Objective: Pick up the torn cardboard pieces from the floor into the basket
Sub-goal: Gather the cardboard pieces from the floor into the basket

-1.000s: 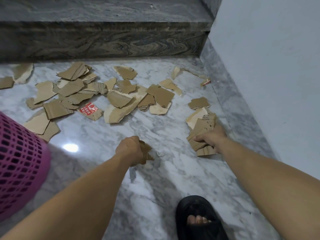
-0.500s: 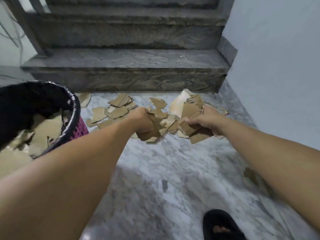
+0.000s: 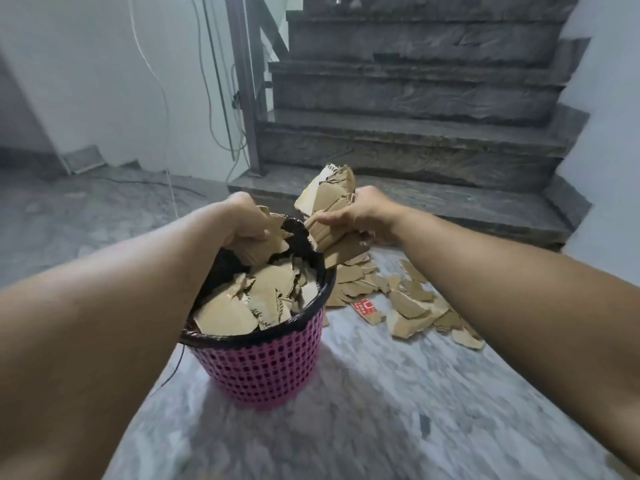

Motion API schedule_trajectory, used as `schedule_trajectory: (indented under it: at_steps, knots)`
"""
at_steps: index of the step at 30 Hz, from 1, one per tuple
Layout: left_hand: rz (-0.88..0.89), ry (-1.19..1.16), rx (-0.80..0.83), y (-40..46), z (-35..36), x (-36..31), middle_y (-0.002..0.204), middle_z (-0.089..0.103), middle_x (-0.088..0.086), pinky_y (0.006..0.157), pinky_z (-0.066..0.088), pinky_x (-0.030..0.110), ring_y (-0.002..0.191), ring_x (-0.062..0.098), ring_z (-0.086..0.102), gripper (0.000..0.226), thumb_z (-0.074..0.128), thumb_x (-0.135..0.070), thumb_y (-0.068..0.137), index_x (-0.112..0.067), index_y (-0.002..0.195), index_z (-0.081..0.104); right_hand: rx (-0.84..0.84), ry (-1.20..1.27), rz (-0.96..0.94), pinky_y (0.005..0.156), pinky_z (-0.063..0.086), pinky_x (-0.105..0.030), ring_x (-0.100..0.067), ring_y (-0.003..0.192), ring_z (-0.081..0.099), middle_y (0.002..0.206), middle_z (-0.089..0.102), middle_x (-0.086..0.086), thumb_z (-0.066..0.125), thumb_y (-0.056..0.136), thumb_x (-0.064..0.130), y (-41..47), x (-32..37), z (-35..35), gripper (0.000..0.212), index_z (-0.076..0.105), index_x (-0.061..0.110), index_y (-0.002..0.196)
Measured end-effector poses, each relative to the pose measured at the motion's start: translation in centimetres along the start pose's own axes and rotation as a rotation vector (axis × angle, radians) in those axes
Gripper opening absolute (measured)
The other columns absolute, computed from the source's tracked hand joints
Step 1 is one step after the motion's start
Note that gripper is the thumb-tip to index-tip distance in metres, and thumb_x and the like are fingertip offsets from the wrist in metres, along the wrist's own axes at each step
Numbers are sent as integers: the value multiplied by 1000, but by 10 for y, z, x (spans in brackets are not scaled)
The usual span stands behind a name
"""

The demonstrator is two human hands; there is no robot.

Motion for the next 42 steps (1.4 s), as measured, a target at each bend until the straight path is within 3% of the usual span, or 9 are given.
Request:
schedule_trajectory:
  at_steps: [6,9,13,21,26,30,33,36,42]
  knots:
    - [-68,51,15,-14,5,58,107,64,17,68,56,39,93,34,63,40,69,-21,86,2,117,59,-63,-178,47,73,61,-41,-28,102,65,113,65,-10,88,58,54,12,-16,60,74,64,5,107]
    - [-20,92,-31,-19,6,58,113,64,15,80,56,38,99,31,63,40,72,-22,84,-1,116,61,-102,-239,81,65,60,-34,-24,93,68,106,68,-11,86,68,45,6,-26,45,53,67,4,97]
    - [96,58,-37,-24,18,25,98,70,14,66,55,32,71,24,61,26,73,-15,82,-1,104,70,-89,-338,116,61,58,-34,-22,85,69,101,70,-12,81,79,30,-15,-37,-1,39,67,2,101]
    - [432,-76,61,-38,85,-80,97,68,7,74,56,29,85,21,64,20,70,-10,80,-9,100,71,-147,-488,309,69,58,-35,-24,90,68,95,69,-10,78,83,26,-81,-62,-121,35,68,1,104]
    - [549,-3,226,-51,171,-120,94,67,6,77,56,31,84,21,64,17,71,-15,82,-9,98,70,-147,-598,485,71,59,-38,-24,85,69,96,70,-12,78,83,24,-112,-145,-164,27,68,5,99]
    - [517,134,362,-43,263,-124,91,65,9,70,52,36,77,21,56,15,71,-15,82,-6,93,69,-87,-592,532,68,58,-35,-22,79,69,100,70,-18,77,84,17,-114,-242,-170,27,67,2,103]
    - [454,232,451,-28,329,-113,102,67,10,69,48,32,82,22,56,20,71,-17,81,-8,98,66,-4,-677,506,61,57,-29,-19,71,65,94,70,-9,77,83,18,-100,-308,-167,24,68,8,103]
    - [390,302,506,-8,374,-98,102,64,10,73,51,33,82,23,55,17,69,-17,81,-11,94,61,116,-771,425,75,52,-28,-19,86,63,104,70,-4,81,79,20,-81,-360,-154,28,70,14,104]
    - [310,387,505,27,417,-88,118,61,12,78,49,29,100,25,58,34,64,-17,86,-4,117,60,369,-862,283,74,47,-31,-16,87,54,99,66,-1,83,74,23,-63,-422,-121,32,67,20,101]
Point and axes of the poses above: each hand's wrist, its own y-axis towards the middle knuckle, its own z-axis out of the palm, x = y × z, the point moved 2 cm from there along y, towards the middle knuckle
